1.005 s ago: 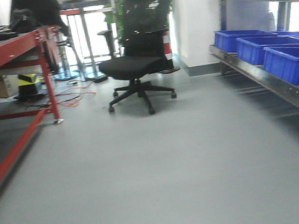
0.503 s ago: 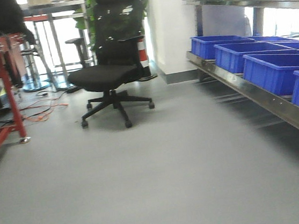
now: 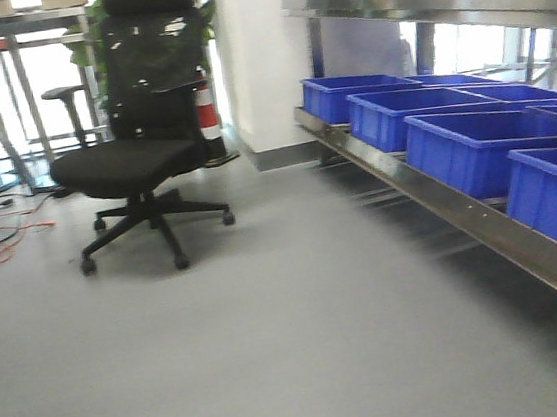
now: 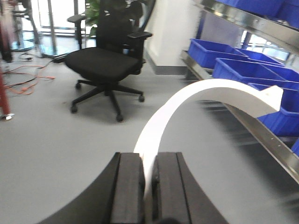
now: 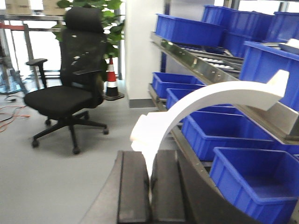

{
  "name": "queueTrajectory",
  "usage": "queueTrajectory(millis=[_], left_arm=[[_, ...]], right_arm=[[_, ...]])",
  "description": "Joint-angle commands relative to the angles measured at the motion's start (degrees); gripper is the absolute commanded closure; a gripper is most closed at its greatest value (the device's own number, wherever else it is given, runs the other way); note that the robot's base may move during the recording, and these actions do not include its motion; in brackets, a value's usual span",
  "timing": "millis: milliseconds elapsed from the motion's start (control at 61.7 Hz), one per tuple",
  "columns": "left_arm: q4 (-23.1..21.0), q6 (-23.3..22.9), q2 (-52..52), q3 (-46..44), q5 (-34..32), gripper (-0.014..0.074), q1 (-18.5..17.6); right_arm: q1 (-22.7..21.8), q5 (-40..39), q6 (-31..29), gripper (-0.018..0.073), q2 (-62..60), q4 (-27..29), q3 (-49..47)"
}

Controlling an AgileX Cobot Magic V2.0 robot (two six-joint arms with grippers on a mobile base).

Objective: Grab PVC pipe and place in blue bin
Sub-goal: 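Drive the base toward the shelf of blue bins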

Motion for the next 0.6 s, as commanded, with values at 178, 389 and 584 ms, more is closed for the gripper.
queueTrajectory(millis=[178,389,584], left_arm=[[-0.3,-0.1,-0.3,-0.1,-1.6,0.0707,0.2],[-0.3,-0.1,-0.3,-0.1,-1.6,0.0707,0.2],[-0.3,-0.1,-0.3,-0.1,-1.6,0.0707,0.2]], right_arm=[[0.0,-1.4,-0.1,0.0728,-0.1,-0.1,0.1],[0.0,-1.4,-0.1,0.0728,-0.1,-0.1,0.1],[0.0,-1.4,-0.1,0.0728,-0.1,-0.1,0.1]])
